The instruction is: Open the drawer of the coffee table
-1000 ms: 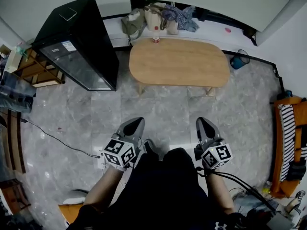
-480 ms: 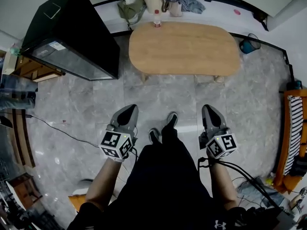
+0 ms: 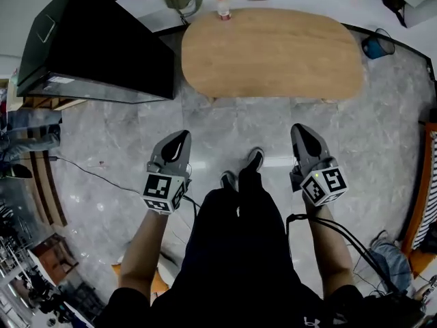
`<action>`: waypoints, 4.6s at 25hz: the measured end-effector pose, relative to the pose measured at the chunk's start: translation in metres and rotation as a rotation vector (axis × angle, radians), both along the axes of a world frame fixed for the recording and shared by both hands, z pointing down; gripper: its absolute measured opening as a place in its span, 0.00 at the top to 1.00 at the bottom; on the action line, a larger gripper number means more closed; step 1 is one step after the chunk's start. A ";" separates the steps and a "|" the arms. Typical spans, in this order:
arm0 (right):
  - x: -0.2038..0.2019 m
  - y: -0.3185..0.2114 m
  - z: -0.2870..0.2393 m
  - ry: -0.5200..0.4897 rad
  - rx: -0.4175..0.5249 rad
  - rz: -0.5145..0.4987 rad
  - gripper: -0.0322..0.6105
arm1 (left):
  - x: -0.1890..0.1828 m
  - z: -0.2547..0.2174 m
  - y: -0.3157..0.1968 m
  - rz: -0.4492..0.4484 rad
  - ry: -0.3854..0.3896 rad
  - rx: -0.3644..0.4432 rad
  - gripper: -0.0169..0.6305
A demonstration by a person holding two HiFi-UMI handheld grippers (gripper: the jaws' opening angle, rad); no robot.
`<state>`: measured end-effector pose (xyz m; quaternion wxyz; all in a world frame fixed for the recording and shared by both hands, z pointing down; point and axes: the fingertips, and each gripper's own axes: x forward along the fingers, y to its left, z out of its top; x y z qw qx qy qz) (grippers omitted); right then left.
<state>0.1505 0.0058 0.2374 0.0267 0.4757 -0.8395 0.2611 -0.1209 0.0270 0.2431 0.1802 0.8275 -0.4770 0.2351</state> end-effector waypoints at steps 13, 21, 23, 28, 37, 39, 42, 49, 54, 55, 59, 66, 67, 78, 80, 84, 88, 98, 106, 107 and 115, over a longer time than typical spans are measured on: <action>0.013 -0.072 0.136 0.102 -0.069 -0.002 0.95 | -0.050 0.139 -0.074 0.005 -0.148 -0.056 0.97; 0.035 -0.089 0.249 0.153 -0.107 0.059 0.95 | -0.069 0.262 -0.091 0.058 -0.195 -0.087 0.97; 0.034 -0.086 0.273 0.158 -0.119 0.055 0.95 | -0.074 0.288 -0.091 0.077 -0.211 -0.089 0.97; 0.022 -0.070 0.331 0.154 -0.177 0.041 0.95 | -0.084 0.336 -0.090 0.096 -0.225 -0.108 0.97; 0.019 -0.050 0.427 -0.009 -0.296 0.127 0.95 | -0.092 0.419 -0.094 -0.024 -0.181 -0.164 0.97; 0.018 -0.048 0.443 -0.013 -0.310 0.127 0.95 | -0.090 0.434 -0.098 -0.041 -0.169 -0.171 0.92; 0.012 -0.045 0.459 -0.038 -0.319 0.118 0.94 | -0.084 0.449 -0.103 -0.047 -0.140 -0.172 0.85; -0.006 -0.049 0.485 -0.143 -0.298 0.033 0.79 | -0.069 0.470 -0.119 -0.001 -0.113 -0.143 0.70; -0.023 -0.069 0.526 -0.211 -0.292 0.005 0.60 | -0.081 0.492 -0.129 -0.022 -0.153 -0.132 0.67; -0.022 -0.076 0.531 -0.225 -0.288 0.009 0.58 | -0.080 0.493 -0.133 -0.026 -0.153 -0.128 0.67; -0.025 -0.107 0.543 -0.267 -0.231 -0.030 0.47 | -0.072 0.496 -0.145 0.003 -0.148 -0.104 0.62; -0.021 -0.136 0.540 -0.430 -0.134 -0.125 0.39 | -0.046 0.501 -0.145 0.137 -0.177 -0.054 0.58; -0.019 -0.139 0.535 -0.458 -0.112 -0.132 0.39 | -0.044 0.502 -0.145 0.137 -0.173 -0.053 0.58; -0.014 -0.140 0.520 -0.617 -0.076 -0.117 0.40 | -0.046 0.505 -0.142 0.055 -0.065 -0.115 0.58; -0.016 -0.132 0.523 -0.615 -0.100 -0.111 0.40 | -0.048 0.506 -0.135 0.056 -0.069 -0.135 0.58; -0.017 -0.116 0.528 -0.595 -0.145 -0.114 0.40 | -0.047 0.509 -0.117 0.064 -0.080 -0.179 0.58; -0.016 -0.098 0.543 -0.380 -0.214 -0.134 0.41 | -0.049 0.510 -0.106 0.076 -0.135 -0.197 0.58; 0.037 -0.103 0.499 0.435 -0.087 -0.173 0.44 | -0.043 0.503 -0.112 0.132 -0.253 -0.222 0.58; 0.027 -0.097 0.499 0.438 -0.140 -0.192 0.57 | -0.040 0.510 -0.107 0.100 -0.226 -0.293 0.58; 0.026 -0.095 0.499 0.441 -0.147 -0.193 0.57 | -0.040 0.509 -0.105 0.098 -0.227 -0.303 0.58; 0.025 -0.055 0.497 0.421 -0.212 -0.218 0.57 | -0.042 0.508 -0.066 0.112 -0.243 -0.381 0.58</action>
